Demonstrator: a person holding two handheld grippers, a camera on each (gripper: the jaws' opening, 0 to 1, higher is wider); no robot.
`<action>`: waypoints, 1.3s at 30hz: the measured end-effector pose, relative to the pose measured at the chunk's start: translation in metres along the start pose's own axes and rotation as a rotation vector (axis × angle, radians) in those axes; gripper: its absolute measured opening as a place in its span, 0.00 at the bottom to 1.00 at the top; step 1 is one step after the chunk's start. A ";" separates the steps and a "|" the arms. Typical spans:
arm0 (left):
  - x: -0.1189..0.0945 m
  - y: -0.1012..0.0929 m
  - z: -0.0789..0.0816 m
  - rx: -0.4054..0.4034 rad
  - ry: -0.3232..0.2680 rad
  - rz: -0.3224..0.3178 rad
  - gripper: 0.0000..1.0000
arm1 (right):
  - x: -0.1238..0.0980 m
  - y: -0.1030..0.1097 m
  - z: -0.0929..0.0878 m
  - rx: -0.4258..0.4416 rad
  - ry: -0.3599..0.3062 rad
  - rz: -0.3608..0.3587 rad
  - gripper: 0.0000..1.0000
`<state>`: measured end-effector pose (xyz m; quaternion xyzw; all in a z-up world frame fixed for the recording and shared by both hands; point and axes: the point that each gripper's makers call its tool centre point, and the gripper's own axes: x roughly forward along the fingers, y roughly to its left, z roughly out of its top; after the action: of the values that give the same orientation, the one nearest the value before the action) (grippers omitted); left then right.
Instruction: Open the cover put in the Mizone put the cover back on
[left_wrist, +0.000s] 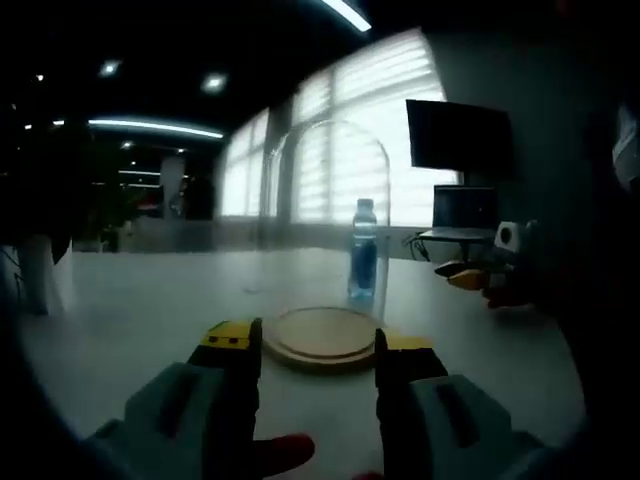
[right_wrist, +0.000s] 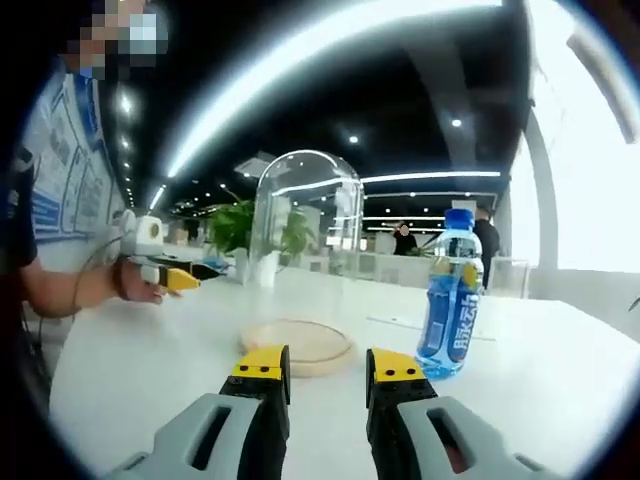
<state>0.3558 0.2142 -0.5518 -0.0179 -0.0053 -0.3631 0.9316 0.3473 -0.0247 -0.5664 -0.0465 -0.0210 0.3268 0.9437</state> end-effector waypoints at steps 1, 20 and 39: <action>0.000 0.000 0.000 0.001 0.000 0.000 0.37 | 0.000 0.001 0.000 0.002 -0.002 0.003 0.23; -0.002 0.021 0.004 -0.022 -0.014 0.093 0.45 | 0.000 0.002 0.000 -0.018 -0.006 0.006 0.23; -0.002 0.015 0.003 0.008 -0.014 0.069 0.43 | 0.002 0.010 0.000 0.009 -0.013 0.043 0.24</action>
<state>0.3647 0.2262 -0.5489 -0.0170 -0.0127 -0.3308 0.9435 0.3429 -0.0160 -0.5674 -0.0407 -0.0247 0.3472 0.9366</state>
